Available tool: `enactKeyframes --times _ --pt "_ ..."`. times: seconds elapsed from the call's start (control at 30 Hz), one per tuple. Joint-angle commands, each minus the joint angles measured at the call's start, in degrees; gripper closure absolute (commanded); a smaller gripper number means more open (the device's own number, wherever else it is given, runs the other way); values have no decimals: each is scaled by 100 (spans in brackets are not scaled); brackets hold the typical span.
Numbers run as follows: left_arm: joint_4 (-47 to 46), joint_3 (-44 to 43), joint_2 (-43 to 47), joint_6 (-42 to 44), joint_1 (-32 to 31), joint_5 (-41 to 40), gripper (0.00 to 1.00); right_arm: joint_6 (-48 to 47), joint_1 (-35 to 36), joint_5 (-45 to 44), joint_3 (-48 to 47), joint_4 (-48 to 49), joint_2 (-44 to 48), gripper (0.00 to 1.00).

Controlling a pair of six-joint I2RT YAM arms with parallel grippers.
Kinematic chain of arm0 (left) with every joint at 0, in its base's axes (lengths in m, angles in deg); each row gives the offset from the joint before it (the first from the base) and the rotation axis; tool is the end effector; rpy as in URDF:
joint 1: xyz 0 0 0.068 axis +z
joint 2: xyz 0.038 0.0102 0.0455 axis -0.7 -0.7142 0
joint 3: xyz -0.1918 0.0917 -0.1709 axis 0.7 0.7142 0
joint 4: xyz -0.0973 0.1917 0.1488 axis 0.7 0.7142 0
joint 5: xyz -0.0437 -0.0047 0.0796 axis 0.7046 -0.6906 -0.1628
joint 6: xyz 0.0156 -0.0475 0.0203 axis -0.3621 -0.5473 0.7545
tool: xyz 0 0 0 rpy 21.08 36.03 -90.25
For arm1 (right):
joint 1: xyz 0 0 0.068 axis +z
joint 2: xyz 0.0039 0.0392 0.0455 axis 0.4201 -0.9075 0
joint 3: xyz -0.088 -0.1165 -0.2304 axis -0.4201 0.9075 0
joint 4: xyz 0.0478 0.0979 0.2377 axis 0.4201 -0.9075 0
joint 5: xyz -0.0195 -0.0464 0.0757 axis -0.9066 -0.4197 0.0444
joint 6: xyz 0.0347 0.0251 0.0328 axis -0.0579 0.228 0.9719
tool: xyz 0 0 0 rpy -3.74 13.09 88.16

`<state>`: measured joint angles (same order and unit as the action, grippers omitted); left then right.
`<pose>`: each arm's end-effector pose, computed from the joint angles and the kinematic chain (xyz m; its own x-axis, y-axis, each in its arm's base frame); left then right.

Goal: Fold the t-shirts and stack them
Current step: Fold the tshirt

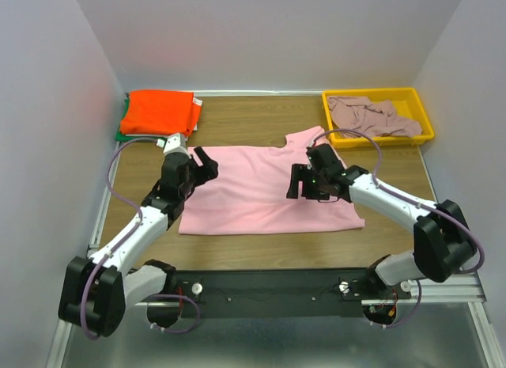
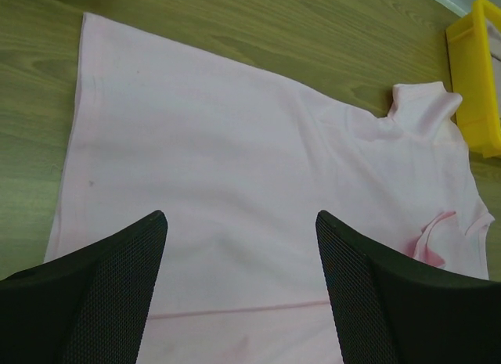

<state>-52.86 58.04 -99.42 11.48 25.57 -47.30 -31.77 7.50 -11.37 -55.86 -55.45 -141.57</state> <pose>0.2185 -0.0700 0.2361 -0.4339 -0.4950 -0.7528 -0.0681 0.8512 -0.5205 0.2409 0.1540 0.2193 -0.8694 0.0707 -0.4890 -0.1122 0.9356 0.3348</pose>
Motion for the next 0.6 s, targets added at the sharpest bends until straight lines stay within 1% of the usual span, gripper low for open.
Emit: enactKeyframes --times 0.0,0.1,0.27,0.4,0.57 --pt "-124 -504 -473 330 31 -188 15 48 272 -165 -22 172 -412 17" --pt "-185 -681 -746 365 66 -64 15 110 378 -174 75 410 -729 17" --pt "-220 -769 -826 479 144 -29 15 224 624 -393 250 542 -1063 17" --pt "-176 -743 -782 559 294 -38 14 417 852 -428 469 542 -1072 17" --pt "-159 -717 -790 664 751 155 14 908 1160 -481 839 533 -853 17"
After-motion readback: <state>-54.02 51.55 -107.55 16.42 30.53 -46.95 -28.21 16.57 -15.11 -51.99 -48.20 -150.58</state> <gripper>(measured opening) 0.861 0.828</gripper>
